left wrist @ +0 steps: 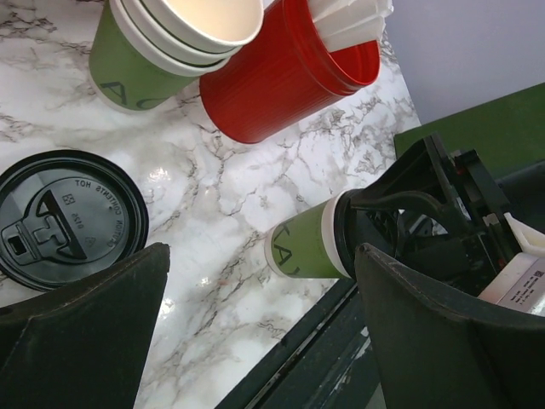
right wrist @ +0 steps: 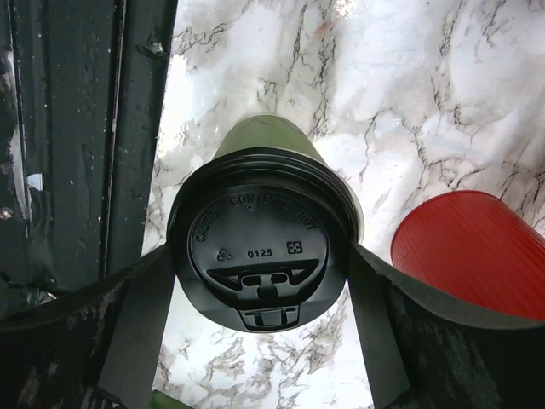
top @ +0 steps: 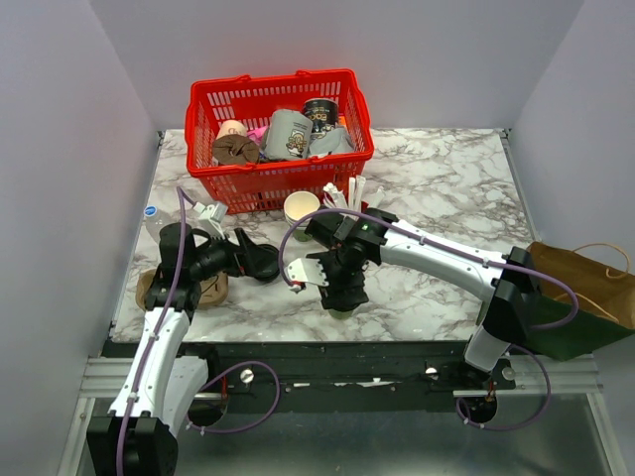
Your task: Pack the takeout coffee
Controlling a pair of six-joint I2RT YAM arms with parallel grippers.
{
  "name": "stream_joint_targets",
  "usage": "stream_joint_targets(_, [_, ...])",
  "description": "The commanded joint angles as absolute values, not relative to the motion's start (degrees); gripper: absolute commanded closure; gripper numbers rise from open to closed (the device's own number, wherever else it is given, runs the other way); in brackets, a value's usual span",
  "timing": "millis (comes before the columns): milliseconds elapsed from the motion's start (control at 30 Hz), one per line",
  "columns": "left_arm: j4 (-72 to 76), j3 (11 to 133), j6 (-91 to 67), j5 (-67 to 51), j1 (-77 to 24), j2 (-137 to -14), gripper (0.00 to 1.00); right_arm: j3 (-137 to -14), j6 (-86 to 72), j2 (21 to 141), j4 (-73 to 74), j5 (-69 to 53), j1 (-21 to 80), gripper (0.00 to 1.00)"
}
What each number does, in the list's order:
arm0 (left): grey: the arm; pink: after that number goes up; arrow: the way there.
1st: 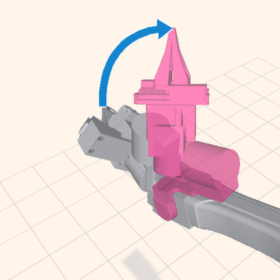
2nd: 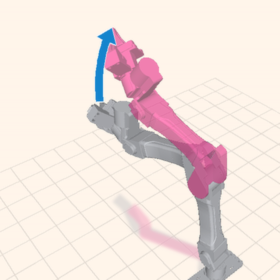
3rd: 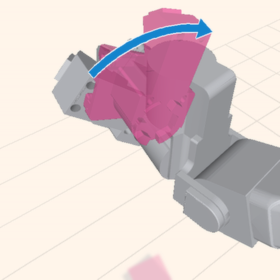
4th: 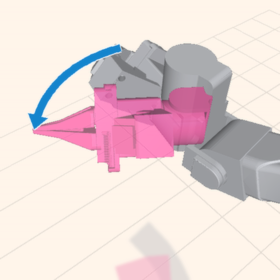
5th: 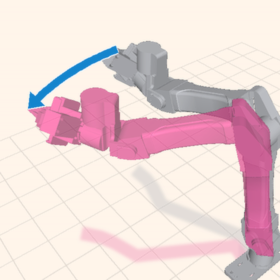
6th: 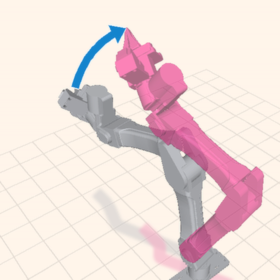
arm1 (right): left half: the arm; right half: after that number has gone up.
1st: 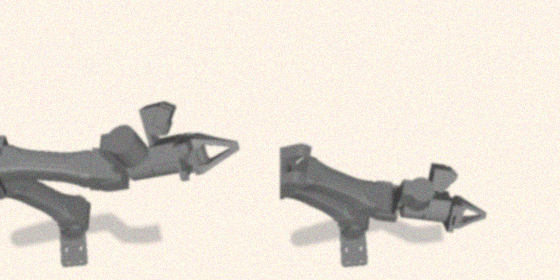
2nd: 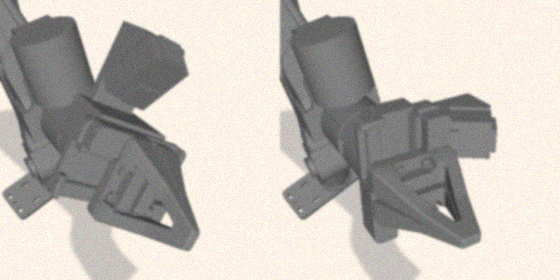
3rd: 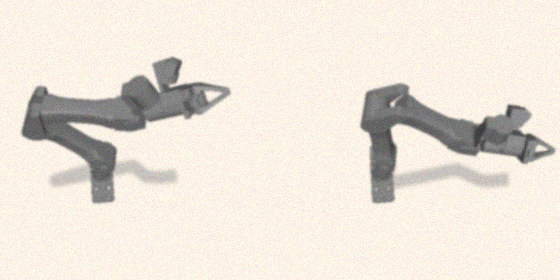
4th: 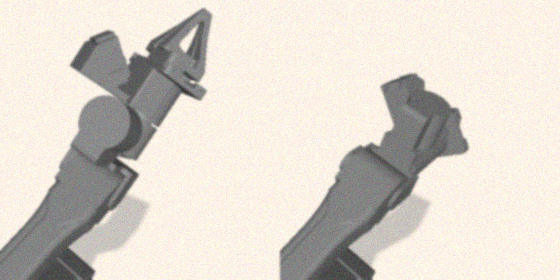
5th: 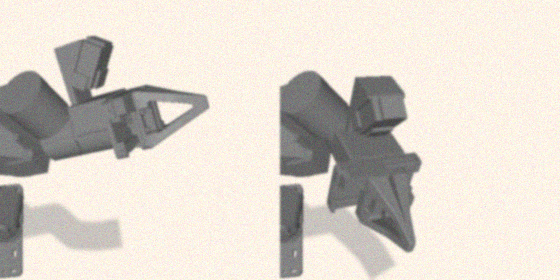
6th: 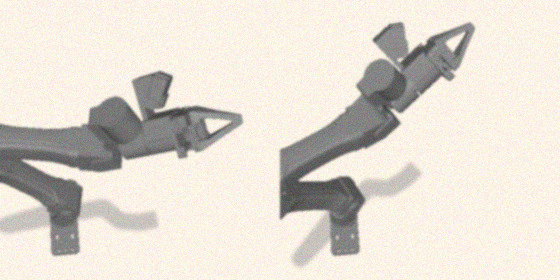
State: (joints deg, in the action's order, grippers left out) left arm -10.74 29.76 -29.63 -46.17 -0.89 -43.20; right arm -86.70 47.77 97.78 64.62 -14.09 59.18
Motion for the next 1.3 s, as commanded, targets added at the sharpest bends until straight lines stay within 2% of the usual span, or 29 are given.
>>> stream_joint_targets(0, [-9.7,30.4,-30.0,-48.1,-1.5,-42.8,0.02,-88.3,46.8,96.0,67.8,-13.3,59.5,0.15])
stream_joint_targets(1267, [-9.2,29.3,-29.7,-47.9,-1.5,-42.7,0.02,-88.9,48.3,99.1,66.8,-14.7,59.5,0.14])
